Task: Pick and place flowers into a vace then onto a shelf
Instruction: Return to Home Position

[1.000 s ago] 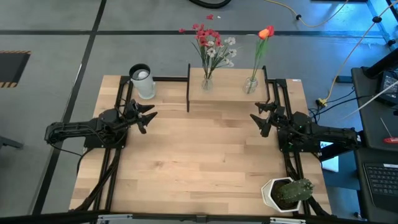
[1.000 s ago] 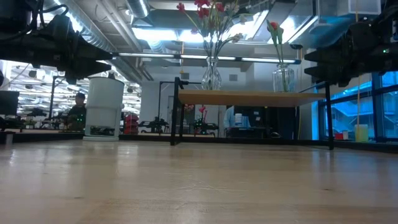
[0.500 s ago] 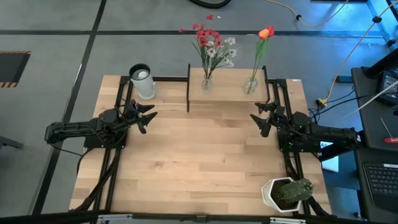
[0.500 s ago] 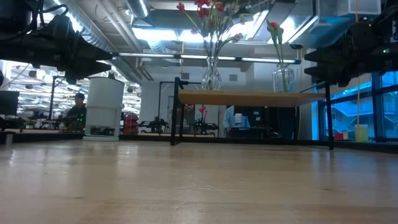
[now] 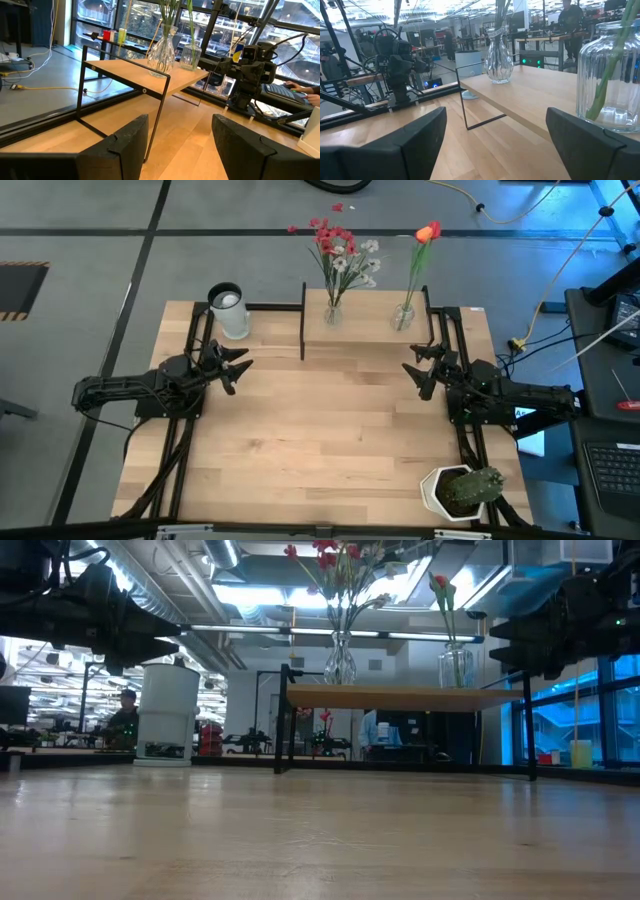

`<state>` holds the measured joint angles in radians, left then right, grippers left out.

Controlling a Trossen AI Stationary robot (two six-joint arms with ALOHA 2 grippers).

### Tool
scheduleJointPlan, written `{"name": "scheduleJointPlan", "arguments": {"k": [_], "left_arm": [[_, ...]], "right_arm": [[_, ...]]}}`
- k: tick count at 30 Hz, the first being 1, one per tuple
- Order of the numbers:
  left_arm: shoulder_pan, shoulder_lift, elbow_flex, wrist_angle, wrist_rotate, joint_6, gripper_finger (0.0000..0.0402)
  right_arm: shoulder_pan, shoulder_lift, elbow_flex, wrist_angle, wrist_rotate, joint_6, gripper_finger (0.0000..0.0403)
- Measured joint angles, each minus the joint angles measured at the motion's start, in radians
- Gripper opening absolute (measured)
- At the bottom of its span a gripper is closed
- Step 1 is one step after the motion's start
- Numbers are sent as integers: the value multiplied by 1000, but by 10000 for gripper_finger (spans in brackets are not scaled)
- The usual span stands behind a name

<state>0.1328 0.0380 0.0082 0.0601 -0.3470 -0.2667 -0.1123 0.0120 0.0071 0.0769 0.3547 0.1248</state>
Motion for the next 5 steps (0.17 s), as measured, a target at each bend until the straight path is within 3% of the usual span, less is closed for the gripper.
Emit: {"name": "scheduleJointPlan", "arguments": {"k": [5], "left_arm": [[0,0,0,0,0,0,212]], "right_arm": [[0,0,0,0,0,-1,342]]}}
